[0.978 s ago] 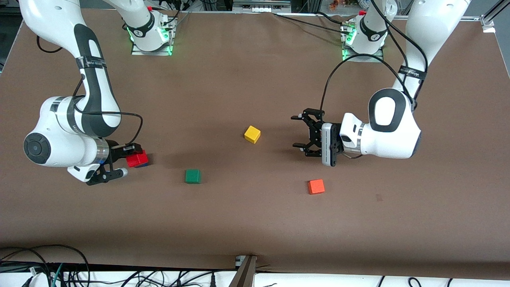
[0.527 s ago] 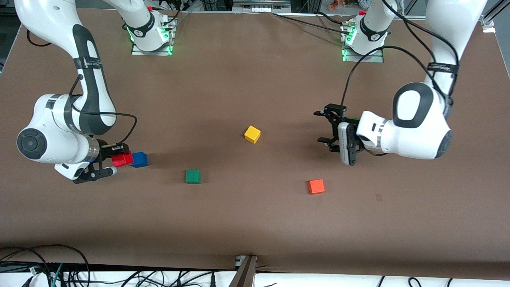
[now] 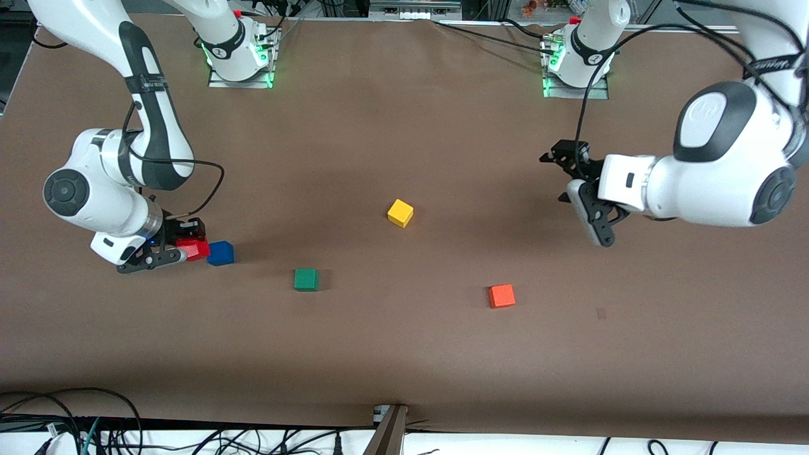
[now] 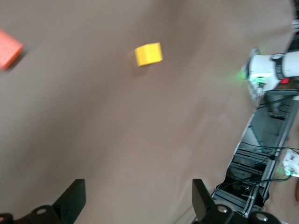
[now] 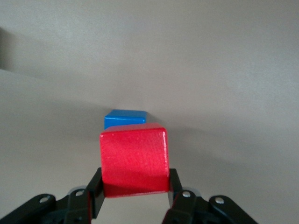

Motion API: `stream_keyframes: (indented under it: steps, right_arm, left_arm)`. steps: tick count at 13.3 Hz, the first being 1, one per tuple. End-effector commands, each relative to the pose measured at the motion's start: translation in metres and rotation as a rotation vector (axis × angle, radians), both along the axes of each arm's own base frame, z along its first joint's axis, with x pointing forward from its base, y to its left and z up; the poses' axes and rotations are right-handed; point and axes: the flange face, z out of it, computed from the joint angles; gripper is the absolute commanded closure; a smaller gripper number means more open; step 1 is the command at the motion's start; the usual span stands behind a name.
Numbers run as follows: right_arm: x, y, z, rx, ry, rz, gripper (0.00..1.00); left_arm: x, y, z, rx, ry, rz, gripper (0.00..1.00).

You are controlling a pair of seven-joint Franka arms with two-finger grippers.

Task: Pass red block to right arm, stack on blue
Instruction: 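Move the red cube over the blue cube while the left gripper retracts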

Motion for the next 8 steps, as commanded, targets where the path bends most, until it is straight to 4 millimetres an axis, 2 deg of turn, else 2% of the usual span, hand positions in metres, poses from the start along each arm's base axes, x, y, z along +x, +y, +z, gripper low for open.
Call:
stream_keyframes:
  steps: [1,4,8]
  right_arm:
    - [-0.022,0.014,0.002,-0.003,-0.044,-0.003,1.0]
    - [-0.03,0.021,-0.005,-0.008,-0.083,-0.01,1.0]
    - [-0.039,0.018,-0.015,-0.012,-0.083,-0.015,1.0]
  left_arm:
    - [0.0,0.022,0.032,0.146,0.024,0.088,0.0]
    - [0.009,0.064,0.054,0.258,-0.023,0.164,0.0]
    - [0.023,0.112,0.077,0.414,-0.127,0.298,0.0]
